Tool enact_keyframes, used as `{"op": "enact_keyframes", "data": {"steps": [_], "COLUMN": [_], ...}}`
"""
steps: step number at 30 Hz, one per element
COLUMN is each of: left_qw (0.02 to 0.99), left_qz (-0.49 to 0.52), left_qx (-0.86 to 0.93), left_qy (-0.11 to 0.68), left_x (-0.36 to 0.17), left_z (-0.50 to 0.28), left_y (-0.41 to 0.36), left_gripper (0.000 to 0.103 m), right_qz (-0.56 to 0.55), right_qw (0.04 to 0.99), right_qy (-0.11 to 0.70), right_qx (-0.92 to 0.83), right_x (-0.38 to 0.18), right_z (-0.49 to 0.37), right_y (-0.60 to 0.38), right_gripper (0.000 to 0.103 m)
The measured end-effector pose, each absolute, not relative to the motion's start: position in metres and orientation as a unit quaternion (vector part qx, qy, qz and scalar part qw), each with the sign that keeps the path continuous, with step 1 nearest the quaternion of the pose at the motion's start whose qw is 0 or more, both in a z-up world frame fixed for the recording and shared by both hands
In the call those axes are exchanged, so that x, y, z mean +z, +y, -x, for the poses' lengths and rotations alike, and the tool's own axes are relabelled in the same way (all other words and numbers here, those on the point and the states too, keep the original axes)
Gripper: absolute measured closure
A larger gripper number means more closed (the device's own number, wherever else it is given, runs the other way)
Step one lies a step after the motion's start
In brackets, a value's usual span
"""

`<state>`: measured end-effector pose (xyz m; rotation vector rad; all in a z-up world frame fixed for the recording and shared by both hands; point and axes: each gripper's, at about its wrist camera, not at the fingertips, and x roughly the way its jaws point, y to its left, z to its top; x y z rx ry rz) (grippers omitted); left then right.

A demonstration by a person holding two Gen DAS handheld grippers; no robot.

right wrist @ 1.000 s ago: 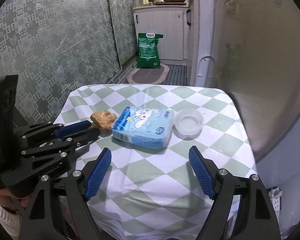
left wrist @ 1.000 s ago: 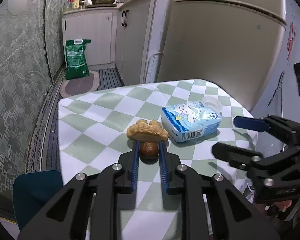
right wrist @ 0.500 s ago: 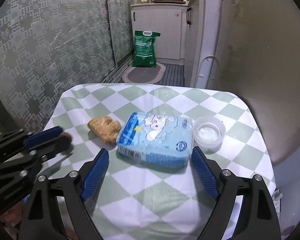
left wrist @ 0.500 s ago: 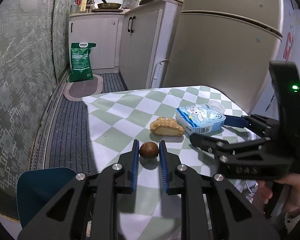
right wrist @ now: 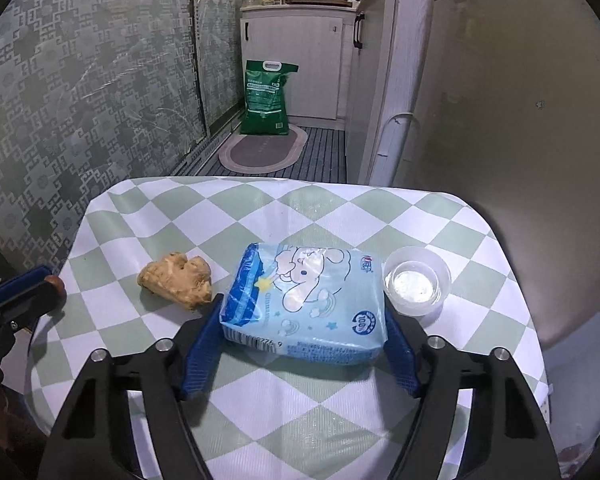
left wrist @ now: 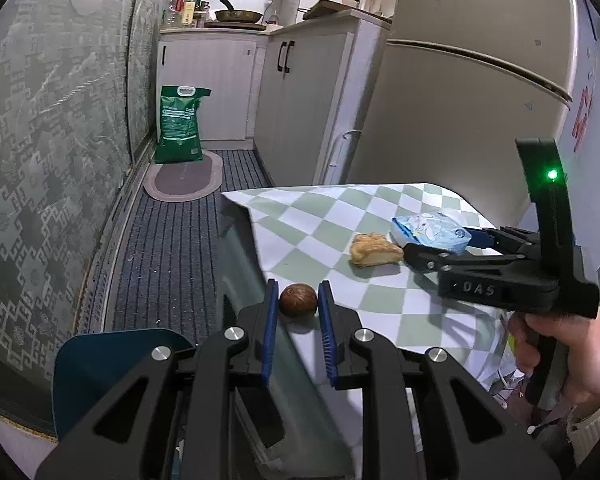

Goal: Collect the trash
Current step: 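Grasp the blue wipes pack with the right tool while the left tool grasps the brown nut, then carry the wipes pack and nut over the teal bin with both tools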

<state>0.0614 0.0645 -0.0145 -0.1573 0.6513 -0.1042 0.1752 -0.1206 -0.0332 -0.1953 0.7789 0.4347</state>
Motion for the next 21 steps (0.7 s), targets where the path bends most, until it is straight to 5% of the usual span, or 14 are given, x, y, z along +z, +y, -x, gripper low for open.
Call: {"op": "enact_keyframes", "data": {"steps": [21], "left_qw": [0.928], "left_qz": [0.102], "left_qx": [0.019], "left_qy": [0.357], "left_x": [-0.058], "left_z": [-0.038], "left_y": [0.148], "left_gripper": [0.081], "right_qz": [0.064], "right_qw": [0.889], "right_qy": [0.341], "right_qx": [0.300], "right_x": [0.026], "right_z": [-0.136], "right_y": [-0.055], "right_gripper": [0.032]}}
